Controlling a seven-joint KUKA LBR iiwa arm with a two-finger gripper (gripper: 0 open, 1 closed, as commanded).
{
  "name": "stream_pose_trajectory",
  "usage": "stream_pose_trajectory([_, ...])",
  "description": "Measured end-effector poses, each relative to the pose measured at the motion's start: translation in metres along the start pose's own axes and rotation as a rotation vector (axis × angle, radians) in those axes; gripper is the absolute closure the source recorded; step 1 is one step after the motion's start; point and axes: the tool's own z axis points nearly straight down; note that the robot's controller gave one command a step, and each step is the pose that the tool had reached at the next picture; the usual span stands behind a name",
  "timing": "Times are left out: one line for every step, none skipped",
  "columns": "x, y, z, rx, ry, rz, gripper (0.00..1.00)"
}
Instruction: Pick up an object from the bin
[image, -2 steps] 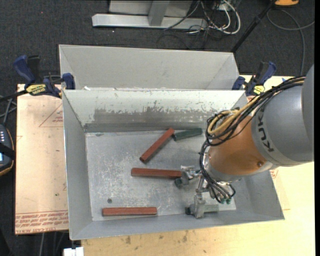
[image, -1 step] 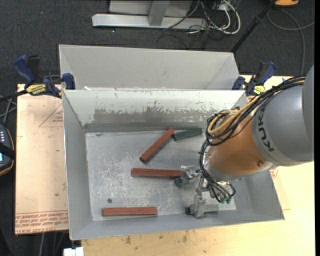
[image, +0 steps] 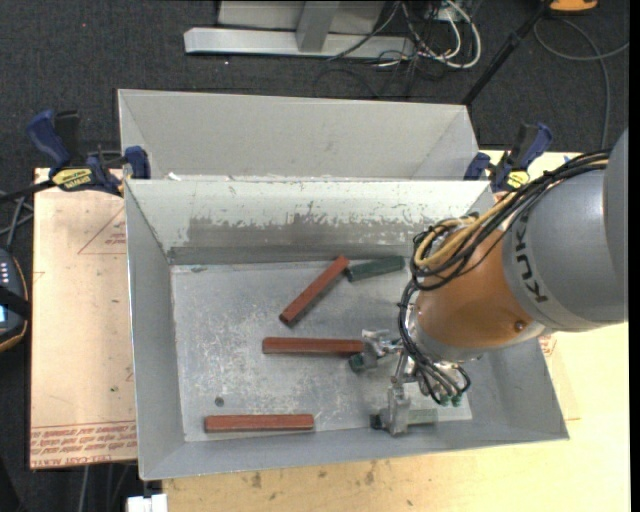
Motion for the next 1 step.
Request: stream_pose_trajectory([-0.0124,-0.0164,-0.0195,-0.002,0.006,0.071,0.00])
